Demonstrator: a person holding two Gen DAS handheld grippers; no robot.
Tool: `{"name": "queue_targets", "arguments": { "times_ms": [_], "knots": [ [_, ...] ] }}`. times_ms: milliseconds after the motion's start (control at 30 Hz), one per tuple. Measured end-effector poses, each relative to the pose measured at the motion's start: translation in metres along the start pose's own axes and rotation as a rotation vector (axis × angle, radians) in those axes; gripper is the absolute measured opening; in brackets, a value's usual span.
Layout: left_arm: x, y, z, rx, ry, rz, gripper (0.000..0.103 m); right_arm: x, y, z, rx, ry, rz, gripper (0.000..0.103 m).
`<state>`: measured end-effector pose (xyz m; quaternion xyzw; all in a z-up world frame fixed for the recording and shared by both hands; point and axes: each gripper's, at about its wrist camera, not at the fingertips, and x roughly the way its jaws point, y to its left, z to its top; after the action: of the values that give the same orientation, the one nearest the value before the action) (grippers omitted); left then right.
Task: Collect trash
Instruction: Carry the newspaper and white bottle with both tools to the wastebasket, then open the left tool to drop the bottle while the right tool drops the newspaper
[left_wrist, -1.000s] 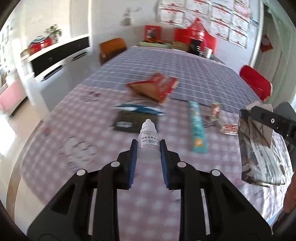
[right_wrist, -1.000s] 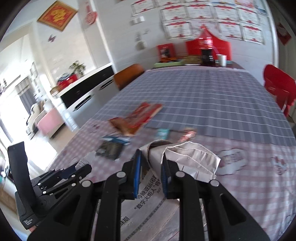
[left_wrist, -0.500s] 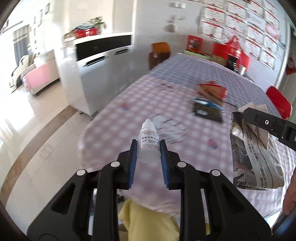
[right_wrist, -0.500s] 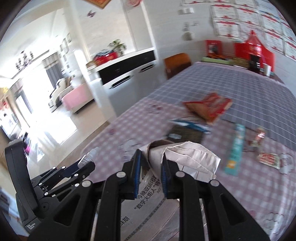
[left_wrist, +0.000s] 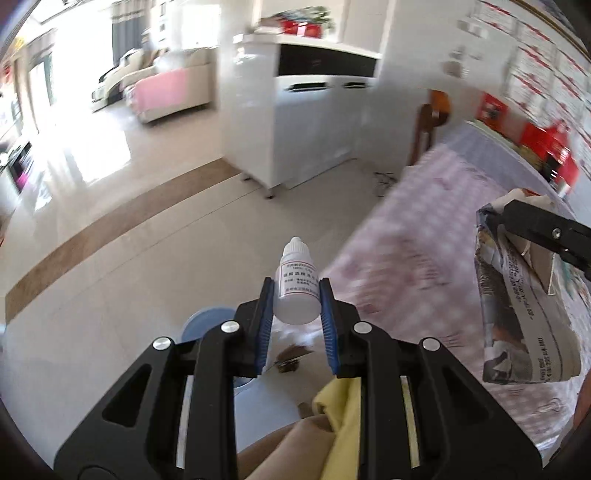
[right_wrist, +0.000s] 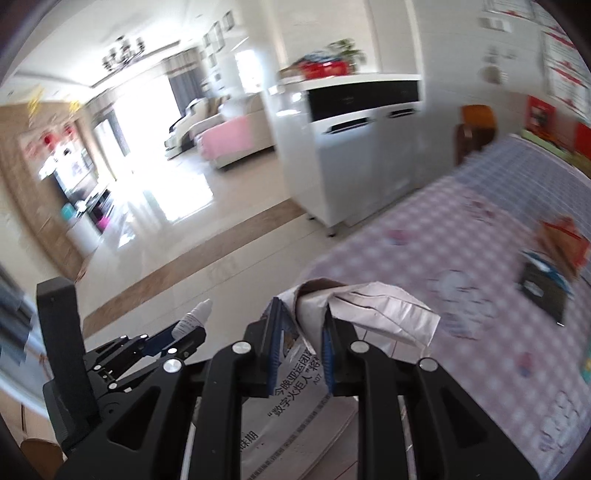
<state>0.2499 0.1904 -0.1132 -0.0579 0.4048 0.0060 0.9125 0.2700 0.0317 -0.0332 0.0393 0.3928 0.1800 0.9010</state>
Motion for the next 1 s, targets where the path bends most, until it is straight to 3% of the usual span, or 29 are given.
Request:
{"name": "queue_targets", "arguments": {
  "times_ms": [300, 333, 367, 400, 700, 933, 1000],
  "knots": [
    [0.043, 0.074, -0.002, -0.101, 0.102, 0.097, 0.027, 0.055, 0.053, 0.004, -0.074, 0.088, 0.062, 0.019],
    [0.051, 0.081, -0.001, -0.105, 0.119, 0.106, 0.052, 0.059, 0.053, 0.004, -0.077, 0.097, 0.059, 0.019],
    [0.058, 0.088, -0.001, -0.113, 0.132, 0.111, 0.071, 0.066, 0.054, 0.004, -0.080, 0.107, 0.052, 0.019],
    [0.060, 0.091, 0.000, -0.121, 0.129, 0.116, 0.080, 0.072, 0.055, 0.005, -0.079, 0.116, 0.046, 0.019],
    [0.067, 0.139, -0.018, -0.237, 0.165, 0.177, 0.080, 0.118, 0.081, 0.007, -0.122, 0.181, 0.057, 0.017],
    [0.045, 0.169, -0.041, -0.308, 0.173, 0.255, 0.080, 0.183, 0.123, -0.009, -0.168, 0.291, 0.086, 0.017],
    [0.041, 0.175, -0.049, -0.322, 0.176, 0.281, 0.080, 0.205, 0.129, -0.016, -0.142, 0.328, 0.117, 0.021]
  ]
}}
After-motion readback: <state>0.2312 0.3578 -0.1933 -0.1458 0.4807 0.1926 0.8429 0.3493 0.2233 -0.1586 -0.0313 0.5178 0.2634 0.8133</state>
